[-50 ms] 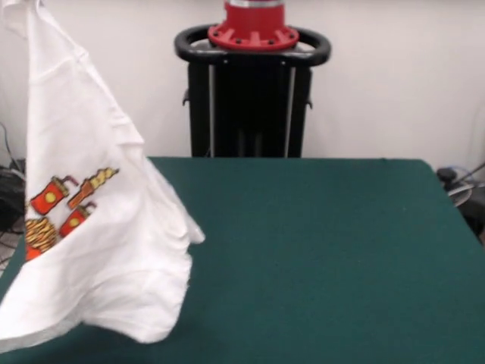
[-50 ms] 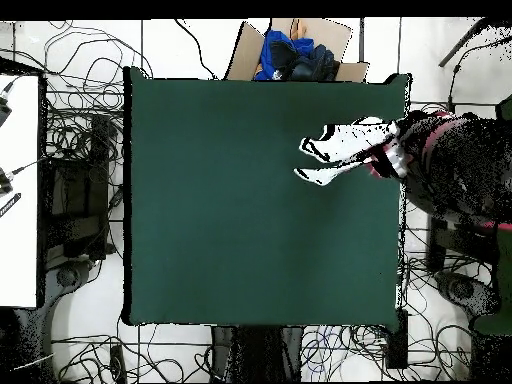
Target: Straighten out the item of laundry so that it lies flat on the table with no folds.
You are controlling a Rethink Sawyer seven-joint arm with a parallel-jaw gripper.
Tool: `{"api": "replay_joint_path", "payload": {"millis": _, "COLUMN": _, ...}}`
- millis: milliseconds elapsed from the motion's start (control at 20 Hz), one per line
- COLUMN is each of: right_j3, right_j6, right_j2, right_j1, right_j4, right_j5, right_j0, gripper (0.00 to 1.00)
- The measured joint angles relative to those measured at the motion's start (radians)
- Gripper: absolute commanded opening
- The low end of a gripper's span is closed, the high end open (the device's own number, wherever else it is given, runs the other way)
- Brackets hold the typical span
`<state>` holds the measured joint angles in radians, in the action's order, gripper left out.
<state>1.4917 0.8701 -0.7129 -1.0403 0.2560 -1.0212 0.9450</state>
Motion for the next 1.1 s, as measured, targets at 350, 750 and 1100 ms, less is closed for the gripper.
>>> {"api": "replay_joint_path", "payload": {"millis": 350, "right_j3": -0.04, "right_j6": 0.0, "right_j2": -0.021, "right_j1": 0.067, "right_j4": 0.037, "right_j5": 0.0, "right_j0": 0.0, "gripper": 0.0}}
{"api": "replay_joint_path", "payload": {"millis": 750, "right_j3": -0.055, "right_j6": 0.0, "right_j2": -0.028, "right_j1": 0.122, "right_j4": 0.083, "right_j5": 0.006, "right_j0": -0.007, "gripper": 0.0}}
{"api": "replay_joint_path", "payload": {"millis": 1100, "right_j3": -0.056, "right_j6": 0.0, "right_j2": -0.028, "right_j1": 0.166, "right_j4": 0.138, "right_j5": 0.091, "right_j0": -0.032, "gripper": 0.0}}
